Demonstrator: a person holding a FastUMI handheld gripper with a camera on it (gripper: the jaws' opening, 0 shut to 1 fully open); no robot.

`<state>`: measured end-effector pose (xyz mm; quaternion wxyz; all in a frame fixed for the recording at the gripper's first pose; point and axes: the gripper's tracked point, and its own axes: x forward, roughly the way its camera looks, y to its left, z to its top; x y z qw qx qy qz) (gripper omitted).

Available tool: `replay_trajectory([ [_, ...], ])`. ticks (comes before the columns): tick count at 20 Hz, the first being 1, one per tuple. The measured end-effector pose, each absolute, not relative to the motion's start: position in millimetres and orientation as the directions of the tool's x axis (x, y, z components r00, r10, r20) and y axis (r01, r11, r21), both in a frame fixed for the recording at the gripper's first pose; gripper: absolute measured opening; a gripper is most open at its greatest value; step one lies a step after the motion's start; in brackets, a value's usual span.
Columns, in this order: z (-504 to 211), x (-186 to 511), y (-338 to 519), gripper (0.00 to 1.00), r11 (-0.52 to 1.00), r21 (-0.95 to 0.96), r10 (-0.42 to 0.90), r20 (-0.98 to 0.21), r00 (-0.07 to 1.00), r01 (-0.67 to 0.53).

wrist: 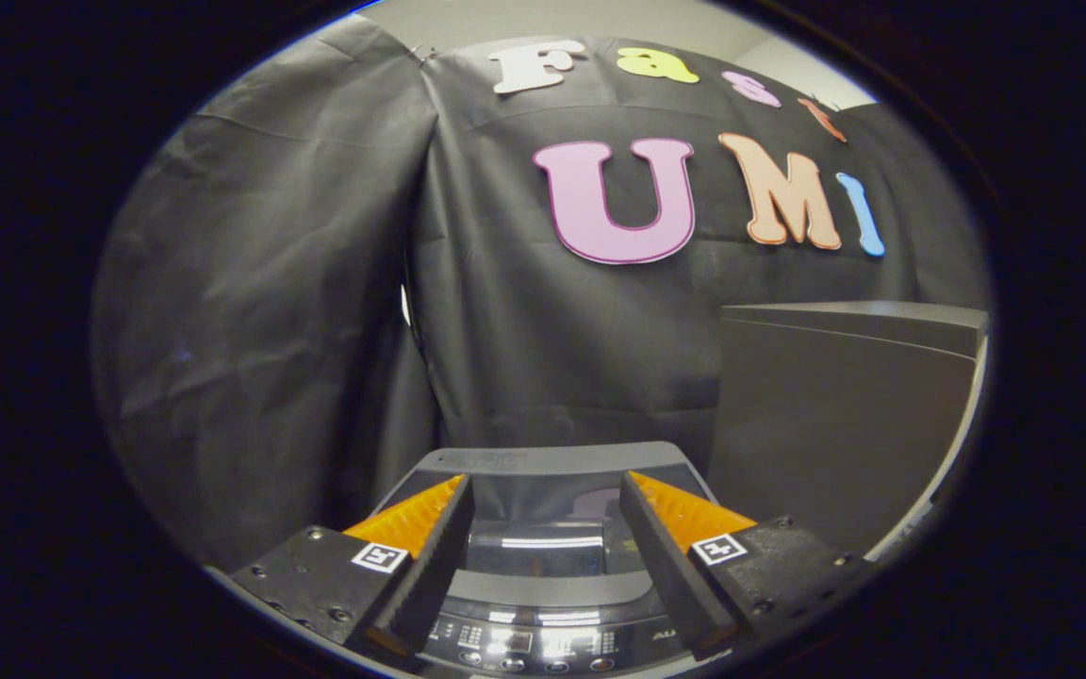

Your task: Put the clothes into the washing machine and then close the washing machine lid.

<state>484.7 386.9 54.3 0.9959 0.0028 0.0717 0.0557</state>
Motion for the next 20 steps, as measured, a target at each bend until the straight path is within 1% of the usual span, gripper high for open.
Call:
replay_trajectory([
  [5,55,448,366,0.94,0.994,-0.051,0.091,-0.110,0.990,-0.097],
  [10,55,417,354,0.94,0.995,-0.030,0.089,-0.126,0.988,-0.094],
  [14,62,397,353,0.94,0.994,-0.035,0.095,-0.118,0.989,-0.099],
  [19,65,375,351,0.94,0.992,-0.040,0.111,-0.151,0.982,-0.118],
  [20,68,368,346,0.94,0.994,-0.043,0.097,-0.150,0.984,-0.105],
])
